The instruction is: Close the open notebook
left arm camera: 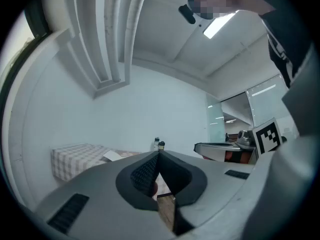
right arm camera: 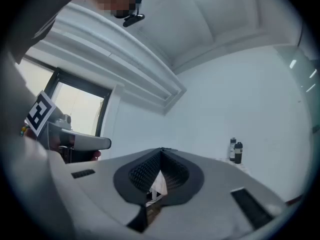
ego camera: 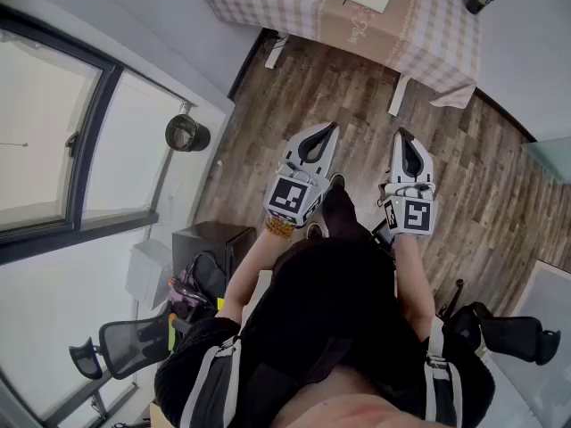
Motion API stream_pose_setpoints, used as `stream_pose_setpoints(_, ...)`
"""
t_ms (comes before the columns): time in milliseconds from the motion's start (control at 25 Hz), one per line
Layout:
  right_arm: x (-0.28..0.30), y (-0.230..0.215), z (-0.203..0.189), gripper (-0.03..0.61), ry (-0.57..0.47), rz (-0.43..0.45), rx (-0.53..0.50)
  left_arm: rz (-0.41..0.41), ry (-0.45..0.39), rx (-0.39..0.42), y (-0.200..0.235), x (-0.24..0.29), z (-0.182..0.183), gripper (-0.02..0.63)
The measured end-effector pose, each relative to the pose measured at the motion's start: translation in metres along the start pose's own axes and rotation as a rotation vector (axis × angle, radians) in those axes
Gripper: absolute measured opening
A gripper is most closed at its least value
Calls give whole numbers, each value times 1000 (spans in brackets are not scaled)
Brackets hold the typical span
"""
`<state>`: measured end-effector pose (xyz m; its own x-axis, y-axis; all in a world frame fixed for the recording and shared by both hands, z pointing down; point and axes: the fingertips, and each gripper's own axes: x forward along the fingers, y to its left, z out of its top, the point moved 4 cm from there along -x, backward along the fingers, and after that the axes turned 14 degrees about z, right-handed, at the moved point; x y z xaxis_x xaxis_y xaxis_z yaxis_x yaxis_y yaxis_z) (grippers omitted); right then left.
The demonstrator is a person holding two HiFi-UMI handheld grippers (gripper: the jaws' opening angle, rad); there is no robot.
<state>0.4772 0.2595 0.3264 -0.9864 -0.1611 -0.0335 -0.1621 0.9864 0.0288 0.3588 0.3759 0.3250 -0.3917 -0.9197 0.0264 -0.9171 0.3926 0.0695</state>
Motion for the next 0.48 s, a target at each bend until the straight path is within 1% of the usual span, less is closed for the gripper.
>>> stream_pose_setpoints(160,41,-46,5,2,-15,51,-15,8,20,11,3,51,6,6)
stream_pose_setpoints(280,69,-74,0,2,-18,66,7,24,15,14,10,85,14,6)
stream_pose_setpoints(360,87,-90,-7,2,-5,84,17,15,-1,15,12,104,20,6)
stream_pose_setpoints(480,110,-103,-14,3,16,122,-8,5,-12,32,14,125,22,6)
